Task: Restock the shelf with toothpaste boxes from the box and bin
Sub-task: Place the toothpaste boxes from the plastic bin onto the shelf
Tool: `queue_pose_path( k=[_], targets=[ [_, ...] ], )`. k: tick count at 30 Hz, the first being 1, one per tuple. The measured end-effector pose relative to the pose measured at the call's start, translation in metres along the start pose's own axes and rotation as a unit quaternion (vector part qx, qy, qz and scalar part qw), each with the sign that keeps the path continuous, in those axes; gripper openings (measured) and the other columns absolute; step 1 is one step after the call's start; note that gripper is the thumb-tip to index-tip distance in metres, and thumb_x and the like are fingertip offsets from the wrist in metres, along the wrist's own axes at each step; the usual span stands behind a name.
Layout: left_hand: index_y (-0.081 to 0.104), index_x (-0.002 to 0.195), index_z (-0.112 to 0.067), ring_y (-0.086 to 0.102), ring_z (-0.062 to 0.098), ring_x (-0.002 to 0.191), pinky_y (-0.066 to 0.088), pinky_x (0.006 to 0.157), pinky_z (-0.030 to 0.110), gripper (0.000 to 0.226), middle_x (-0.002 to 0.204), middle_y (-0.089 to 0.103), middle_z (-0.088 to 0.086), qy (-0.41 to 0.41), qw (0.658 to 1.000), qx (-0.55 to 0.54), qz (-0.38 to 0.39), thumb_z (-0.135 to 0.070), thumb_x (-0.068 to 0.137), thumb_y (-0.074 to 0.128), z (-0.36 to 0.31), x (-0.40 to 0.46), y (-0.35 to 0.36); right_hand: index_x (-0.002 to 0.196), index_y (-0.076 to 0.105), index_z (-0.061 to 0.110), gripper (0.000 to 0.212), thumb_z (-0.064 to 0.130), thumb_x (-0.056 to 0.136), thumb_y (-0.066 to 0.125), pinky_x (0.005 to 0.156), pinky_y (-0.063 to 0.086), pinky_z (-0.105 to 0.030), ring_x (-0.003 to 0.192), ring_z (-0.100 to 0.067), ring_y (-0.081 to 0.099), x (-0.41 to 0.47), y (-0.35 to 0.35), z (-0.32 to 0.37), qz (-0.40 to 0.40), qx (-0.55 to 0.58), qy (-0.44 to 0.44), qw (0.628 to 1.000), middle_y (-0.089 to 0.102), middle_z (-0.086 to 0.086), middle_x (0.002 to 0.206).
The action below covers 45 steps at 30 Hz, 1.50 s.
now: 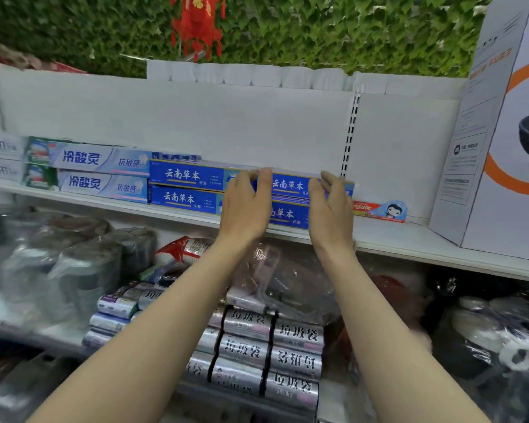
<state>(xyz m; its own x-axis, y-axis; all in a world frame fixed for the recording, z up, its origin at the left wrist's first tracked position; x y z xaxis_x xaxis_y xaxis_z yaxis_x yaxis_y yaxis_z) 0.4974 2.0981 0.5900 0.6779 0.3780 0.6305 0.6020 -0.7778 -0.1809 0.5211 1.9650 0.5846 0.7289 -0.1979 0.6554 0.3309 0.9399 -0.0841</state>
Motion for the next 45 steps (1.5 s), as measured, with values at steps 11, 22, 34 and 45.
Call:
queue_pose_path(
  k=[11, 22, 34, 45],
  targets=[
    [0.054, 0.097, -0.032, 0.059, 0.02, 0.11, 0.051, 0.099, 0.051, 0.034, 0.106, 0.06, -0.009, -0.181, 0.973, -0.129, -0.066, -0.064, 0.086, 0.051, 0.077, -0.018, -0.135, 0.134, 0.057, 0.017, 0.036, 0.034, 0.102, 0.049, 0.093, 0.033, -0.022, 0.111, -0.004, 0.049, -0.075, 0.125, 0.048, 0.127, 0.107, 0.045, 0.985, 0.059, 0.004, 0.134],
    [0.052, 0.094, -0.03, 0.057, 0.017, 0.1, 0.05, 0.098, 0.05, 0.023, 0.101, 0.057, -0.008, -0.266, 0.955, -0.041, -0.127, -0.053, 0.096, 0.048, 0.202, -0.012, -0.3, 0.124, 0.063, 0.021, 0.031, 0.037, 0.1, 0.051, 0.087, 0.033, -0.025, 0.107, -0.008, 0.052, -0.17, 0.319, 0.072, 0.255, 0.098, 0.123, 0.954, 0.06, 0.011, 0.112],
    [0.052, 0.088, -0.027, 0.057, 0.024, 0.102, 0.049, 0.097, 0.044, 0.033, 0.105, 0.058, -0.005, -0.467, 0.87, 0.021, -0.159, -0.059, 0.095, 0.046, 0.392, -0.117, -0.371, 0.108, 0.064, 0.024, 0.021, 0.038, 0.099, 0.052, 0.073, 0.04, -0.026, 0.085, 0.003, 0.051, -0.33, 0.435, -0.037, 0.444, -0.01, 0.267, 0.855, 0.059, 0.015, 0.095],
    [0.057, 0.097, -0.012, 0.053, 0.023, 0.086, 0.036, 0.078, 0.031, 0.031, 0.087, 0.055, 0.001, -0.647, 0.724, 0.063, -0.23, -0.041, 0.101, 0.051, 0.578, -0.318, -0.346, 0.098, 0.069, 0.023, 0.022, 0.04, 0.097, 0.055, 0.083, 0.046, -0.03, 0.093, -0.021, 0.059, -0.514, 0.471, -0.223, 0.608, -0.151, 0.363, 0.69, 0.068, 0.0, 0.097]
  ],
)
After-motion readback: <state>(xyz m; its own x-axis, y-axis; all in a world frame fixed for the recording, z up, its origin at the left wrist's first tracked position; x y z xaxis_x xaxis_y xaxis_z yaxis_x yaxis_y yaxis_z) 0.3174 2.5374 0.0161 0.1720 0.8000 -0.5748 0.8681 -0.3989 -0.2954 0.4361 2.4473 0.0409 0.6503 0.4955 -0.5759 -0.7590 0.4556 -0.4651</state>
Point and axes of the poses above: each hand's wrist, its own x-axis towards the middle knuckle, its own y-axis out of the palm, z = x × y, the point moved 1 cm from there along x, towards the middle knuckle
